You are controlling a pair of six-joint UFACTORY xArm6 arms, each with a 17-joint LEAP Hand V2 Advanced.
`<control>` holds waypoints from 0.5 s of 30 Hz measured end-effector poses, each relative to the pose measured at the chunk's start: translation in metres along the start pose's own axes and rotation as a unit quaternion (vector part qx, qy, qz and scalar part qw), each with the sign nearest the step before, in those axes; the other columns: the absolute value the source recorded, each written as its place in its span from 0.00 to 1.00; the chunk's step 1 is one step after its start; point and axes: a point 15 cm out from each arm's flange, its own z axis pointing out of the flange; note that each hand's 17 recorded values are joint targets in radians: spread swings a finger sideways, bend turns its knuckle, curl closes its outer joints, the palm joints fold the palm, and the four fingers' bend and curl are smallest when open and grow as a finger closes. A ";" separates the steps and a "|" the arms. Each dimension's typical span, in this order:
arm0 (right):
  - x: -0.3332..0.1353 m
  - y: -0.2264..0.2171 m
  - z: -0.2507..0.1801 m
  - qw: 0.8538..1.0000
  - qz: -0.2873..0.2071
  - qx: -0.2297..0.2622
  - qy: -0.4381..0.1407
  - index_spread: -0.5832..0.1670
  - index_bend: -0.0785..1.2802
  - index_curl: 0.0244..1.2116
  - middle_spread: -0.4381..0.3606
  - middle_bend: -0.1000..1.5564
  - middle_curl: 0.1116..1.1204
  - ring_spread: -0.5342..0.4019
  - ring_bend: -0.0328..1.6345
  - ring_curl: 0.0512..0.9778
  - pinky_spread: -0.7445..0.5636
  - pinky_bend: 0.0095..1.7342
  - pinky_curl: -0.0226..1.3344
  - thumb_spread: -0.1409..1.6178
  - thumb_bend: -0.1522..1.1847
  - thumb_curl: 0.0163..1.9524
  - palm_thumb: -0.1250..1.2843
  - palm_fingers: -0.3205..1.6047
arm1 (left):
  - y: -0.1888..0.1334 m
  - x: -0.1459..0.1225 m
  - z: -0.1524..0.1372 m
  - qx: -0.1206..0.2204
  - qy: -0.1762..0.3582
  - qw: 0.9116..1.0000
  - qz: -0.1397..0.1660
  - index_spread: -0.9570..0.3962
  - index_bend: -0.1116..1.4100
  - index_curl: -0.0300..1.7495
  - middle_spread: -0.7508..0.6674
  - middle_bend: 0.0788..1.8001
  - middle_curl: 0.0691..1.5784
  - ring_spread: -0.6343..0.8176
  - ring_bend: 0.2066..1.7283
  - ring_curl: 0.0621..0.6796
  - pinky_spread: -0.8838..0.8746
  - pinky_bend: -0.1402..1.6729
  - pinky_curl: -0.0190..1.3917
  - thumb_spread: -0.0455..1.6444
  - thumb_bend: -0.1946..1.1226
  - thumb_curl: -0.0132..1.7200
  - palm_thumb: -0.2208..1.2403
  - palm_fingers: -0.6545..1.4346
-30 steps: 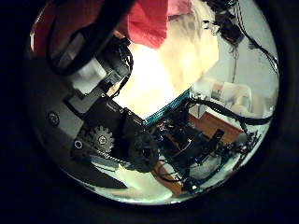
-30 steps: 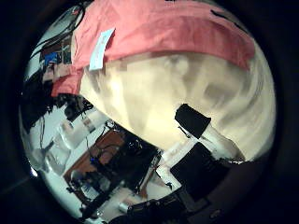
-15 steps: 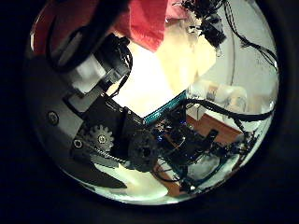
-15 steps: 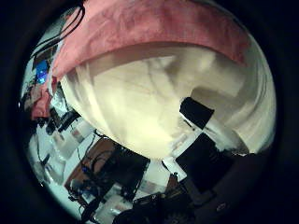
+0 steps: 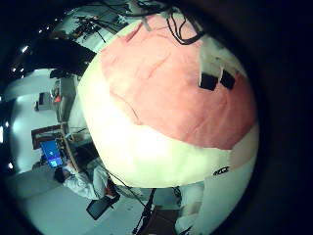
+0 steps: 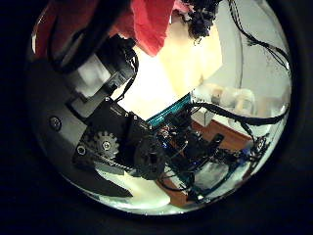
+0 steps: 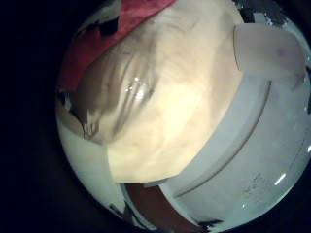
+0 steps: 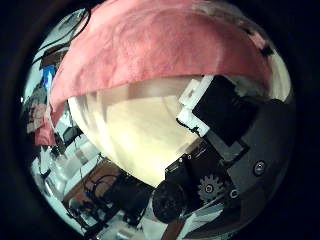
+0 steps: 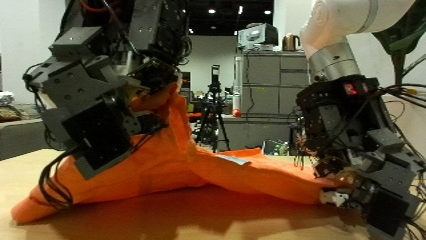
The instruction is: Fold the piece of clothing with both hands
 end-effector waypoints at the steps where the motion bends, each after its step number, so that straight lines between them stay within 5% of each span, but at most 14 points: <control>1: -0.001 0.007 -0.003 1.000 0.001 0.004 0.001 0.26 0.71 0.54 0.29 0.68 0.66 0.26 0.72 0.64 0.29 0.64 0.52 0.77 0.15 0.20 0.81 0.74 | 0.004 0.000 -0.001 -0.004 0.000 1.000 0.002 0.24 0.20 0.46 0.13 0.47 0.33 0.03 0.44 0.58 0.07 0.59 0.34 0.88 0.37 0.47 0.80 0.86; 15: -0.021 0.131 -0.080 1.000 0.001 0.029 0.009 0.31 0.82 0.73 0.29 0.79 0.79 0.28 0.82 0.79 0.34 0.71 0.69 0.84 0.14 0.22 0.85 0.65 | 0.063 0.000 -0.021 -0.038 0.011 0.999 0.029 0.23 0.20 0.48 0.13 0.47 0.33 0.03 0.44 0.59 0.07 0.59 0.33 0.89 0.36 0.49 0.77 0.85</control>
